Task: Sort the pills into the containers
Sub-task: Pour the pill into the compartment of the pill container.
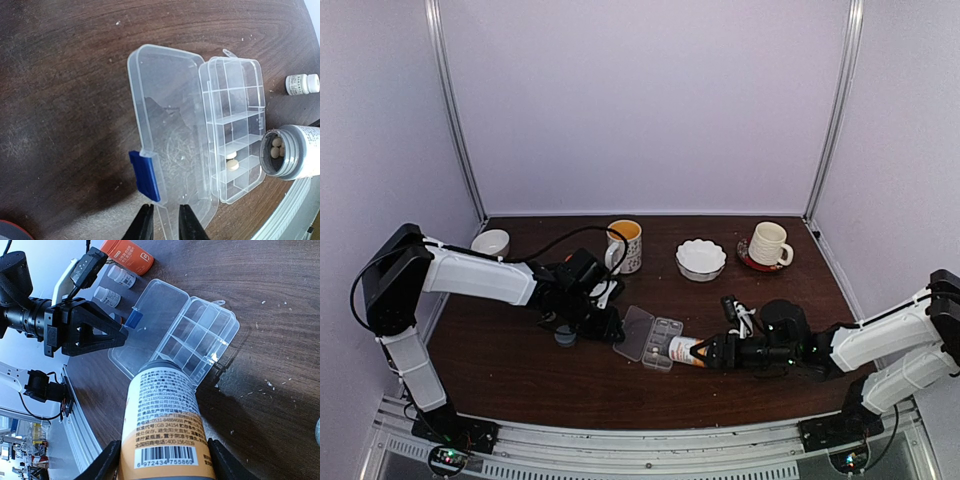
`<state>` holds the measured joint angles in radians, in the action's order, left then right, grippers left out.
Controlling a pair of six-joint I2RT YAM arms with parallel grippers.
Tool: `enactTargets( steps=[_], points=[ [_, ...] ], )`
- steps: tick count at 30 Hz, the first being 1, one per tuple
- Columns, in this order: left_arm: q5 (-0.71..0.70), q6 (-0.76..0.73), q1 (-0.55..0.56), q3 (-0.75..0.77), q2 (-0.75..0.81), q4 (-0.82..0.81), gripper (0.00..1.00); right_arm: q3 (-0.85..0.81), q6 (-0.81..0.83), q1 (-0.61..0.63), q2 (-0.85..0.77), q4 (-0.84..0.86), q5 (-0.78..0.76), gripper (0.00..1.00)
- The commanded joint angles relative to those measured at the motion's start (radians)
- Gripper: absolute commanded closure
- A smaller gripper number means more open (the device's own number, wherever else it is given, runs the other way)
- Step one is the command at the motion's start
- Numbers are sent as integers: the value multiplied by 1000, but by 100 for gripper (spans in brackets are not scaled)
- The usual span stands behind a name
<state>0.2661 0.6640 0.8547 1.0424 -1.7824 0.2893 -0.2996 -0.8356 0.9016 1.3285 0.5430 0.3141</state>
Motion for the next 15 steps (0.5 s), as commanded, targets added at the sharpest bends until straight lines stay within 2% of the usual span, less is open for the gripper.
enactTargets(
  steps=[1, 9, 15],
  points=[
    [3, -12, -3, 31, -5, 5, 79, -33, 20, -4, -37, -36, -17, 100],
    [-10, -16, -4, 37, -3, 23, 85, -43, 40, -4, -152, -124, -55, 100],
    [-10, -18, -2, 43, -4, 25, 86, -32, 18, -4, -45, -87, -25, 100]
  ],
)
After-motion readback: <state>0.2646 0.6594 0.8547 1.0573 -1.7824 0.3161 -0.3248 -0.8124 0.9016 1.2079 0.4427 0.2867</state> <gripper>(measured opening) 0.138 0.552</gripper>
